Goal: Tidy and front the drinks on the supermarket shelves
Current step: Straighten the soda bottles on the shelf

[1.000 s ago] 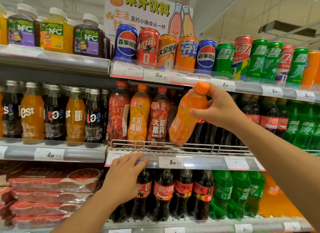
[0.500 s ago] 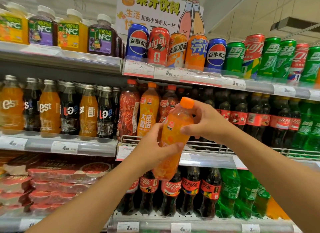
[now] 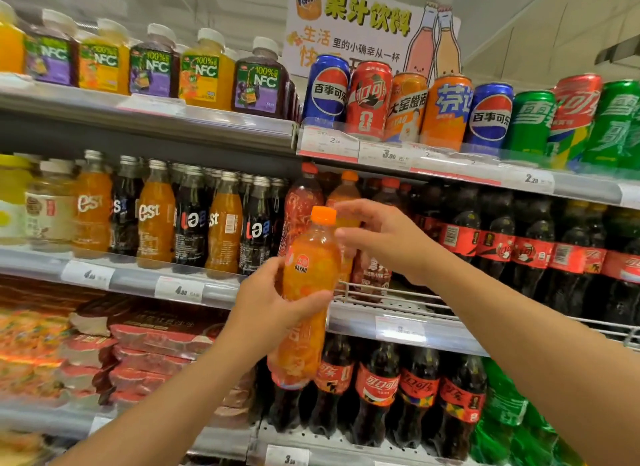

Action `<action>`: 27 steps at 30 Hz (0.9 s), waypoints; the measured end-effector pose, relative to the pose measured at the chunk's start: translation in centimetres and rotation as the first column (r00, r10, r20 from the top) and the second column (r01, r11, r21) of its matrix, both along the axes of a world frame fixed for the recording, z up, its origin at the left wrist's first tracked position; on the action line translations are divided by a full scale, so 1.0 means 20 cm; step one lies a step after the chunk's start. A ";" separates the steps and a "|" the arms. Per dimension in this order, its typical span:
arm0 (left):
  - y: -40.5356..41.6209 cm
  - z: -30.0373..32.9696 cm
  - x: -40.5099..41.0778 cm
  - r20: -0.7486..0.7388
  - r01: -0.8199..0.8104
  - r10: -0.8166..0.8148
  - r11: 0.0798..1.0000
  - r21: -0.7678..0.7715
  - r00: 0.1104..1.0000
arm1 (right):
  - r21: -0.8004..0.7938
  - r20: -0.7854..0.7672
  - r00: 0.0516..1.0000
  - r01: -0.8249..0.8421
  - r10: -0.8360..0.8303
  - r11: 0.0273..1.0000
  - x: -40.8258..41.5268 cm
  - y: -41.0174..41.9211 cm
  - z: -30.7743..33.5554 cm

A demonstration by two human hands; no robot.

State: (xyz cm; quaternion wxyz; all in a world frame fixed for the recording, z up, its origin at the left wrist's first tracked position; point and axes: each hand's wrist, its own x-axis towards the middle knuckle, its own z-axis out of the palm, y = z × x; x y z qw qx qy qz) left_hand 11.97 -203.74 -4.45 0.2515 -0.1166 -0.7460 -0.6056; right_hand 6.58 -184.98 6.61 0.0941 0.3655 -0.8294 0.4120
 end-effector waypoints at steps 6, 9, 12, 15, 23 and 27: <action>-0.22 -0.04 0.04 -0.001 -0.156 0.156 0.988 -0.014 0.988 | -0.011 -0.092 0.963 0.254 -0.254 0.967 -0.21 -0.33 0.13; -0.29 -0.05 0.07 -0.009 -0.176 0.176 0.984 -0.018 0.984 | 0.036 -0.084 0.933 0.353 -0.349 0.935 -0.28 -0.45 0.14; -0.34 -0.05 0.09 -0.013 -0.176 0.176 0.984 -0.019 0.984 | 0.112 -0.033 0.897 0.442 -0.441 0.890 -0.32 -0.53 0.13; -0.37 -0.05 0.09 -0.013 -0.178 0.178 0.984 -0.004 0.984 | 0.100 -0.042 0.868 0.496 -0.495 0.862 -0.34 -0.57 0.11; -0.40 -0.11 0.11 0.014 -0.173 0.173 0.985 -0.023 0.985 | 0.014 -0.176 0.809 0.572 -0.561 0.820 -0.32 -0.61 0.08; -0.41 -0.12 0.13 0.022 -0.183 0.183 0.983 -0.014 0.983 | -0.064 -0.257 0.830 0.496 -0.494 0.866 -0.28 -0.59 0.01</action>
